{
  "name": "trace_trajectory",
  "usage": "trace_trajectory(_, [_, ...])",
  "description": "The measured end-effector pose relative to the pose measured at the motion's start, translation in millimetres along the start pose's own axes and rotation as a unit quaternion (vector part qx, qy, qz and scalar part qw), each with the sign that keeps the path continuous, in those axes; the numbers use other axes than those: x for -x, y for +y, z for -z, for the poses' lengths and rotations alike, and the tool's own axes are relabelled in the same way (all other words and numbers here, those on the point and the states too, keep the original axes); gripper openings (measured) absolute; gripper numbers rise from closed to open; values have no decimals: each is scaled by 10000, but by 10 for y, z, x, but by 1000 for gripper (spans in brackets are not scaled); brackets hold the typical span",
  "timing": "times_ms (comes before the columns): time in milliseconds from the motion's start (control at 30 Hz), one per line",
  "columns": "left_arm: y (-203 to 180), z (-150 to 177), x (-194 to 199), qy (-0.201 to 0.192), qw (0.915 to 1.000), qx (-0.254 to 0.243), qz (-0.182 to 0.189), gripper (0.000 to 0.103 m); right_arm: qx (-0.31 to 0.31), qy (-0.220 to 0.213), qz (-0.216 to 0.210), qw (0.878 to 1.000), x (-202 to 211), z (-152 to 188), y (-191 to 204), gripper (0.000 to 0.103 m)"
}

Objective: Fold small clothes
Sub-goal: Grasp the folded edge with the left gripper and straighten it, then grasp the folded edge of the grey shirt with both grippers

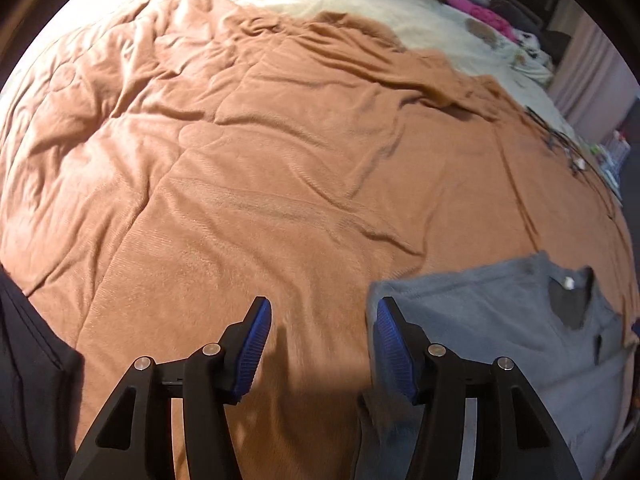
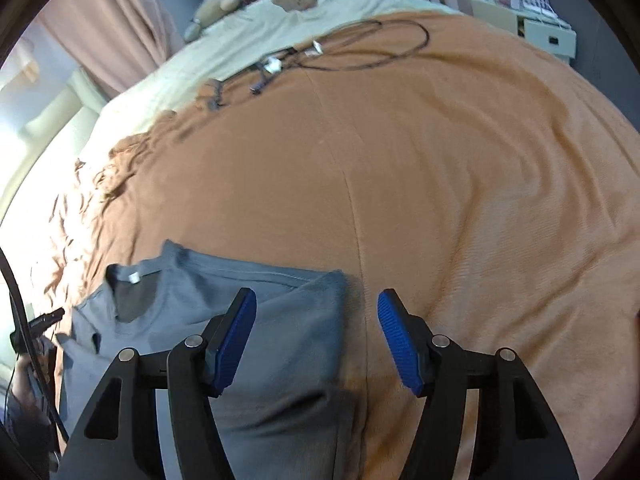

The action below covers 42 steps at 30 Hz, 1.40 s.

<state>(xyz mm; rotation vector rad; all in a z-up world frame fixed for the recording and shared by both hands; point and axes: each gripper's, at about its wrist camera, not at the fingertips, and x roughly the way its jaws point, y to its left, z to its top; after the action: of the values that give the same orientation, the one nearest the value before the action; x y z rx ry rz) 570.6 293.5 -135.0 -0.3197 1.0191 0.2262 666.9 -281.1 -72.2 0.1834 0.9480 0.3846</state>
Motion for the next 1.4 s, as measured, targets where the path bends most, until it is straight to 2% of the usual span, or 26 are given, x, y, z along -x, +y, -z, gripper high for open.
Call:
trace_trajectory(267, [-92,172,305,77,9976,-546,424,60,579,-8,-7,9983,374,258,30,62])
trace_trajectory(400, [-208,316,333,200,9944,-933,460,69,985,139,57,9950,480,384,90,62])
trace_trajectory(533, [-294,474,269,445,9904,-1183,560,70,1325,291,158,9906,473,428,191,62])
trace_trajectory(667, [-410,639,187,712,9825,-1642,513,70,1665,506,314,9843,421,493,265,62])
trace_trajectory(767, [-467,719,95,849,9778,-1904,214,70,1861,675,522,9788,325,530,286,61])
trace_trajectory(933, [-451,736,-85,994,9773,-1868,-97,70,1914,783,721,9757,126,526,352,61])
trace_trajectory(1100, [-469,650,-157,841,9805,-1761,-233,72,1847,606,1031,9755,-55,440,413,61])
trace_trajectory(1333, [-428,405,-256,514,9897,-1286,-364,72,1255,281,1023,9864,-245,279,307,61])
trace_trajectory(1400, [-398,344,-294,428,9923,-1101,-363,70,1033,226,999,9894,-308,230,243,53])
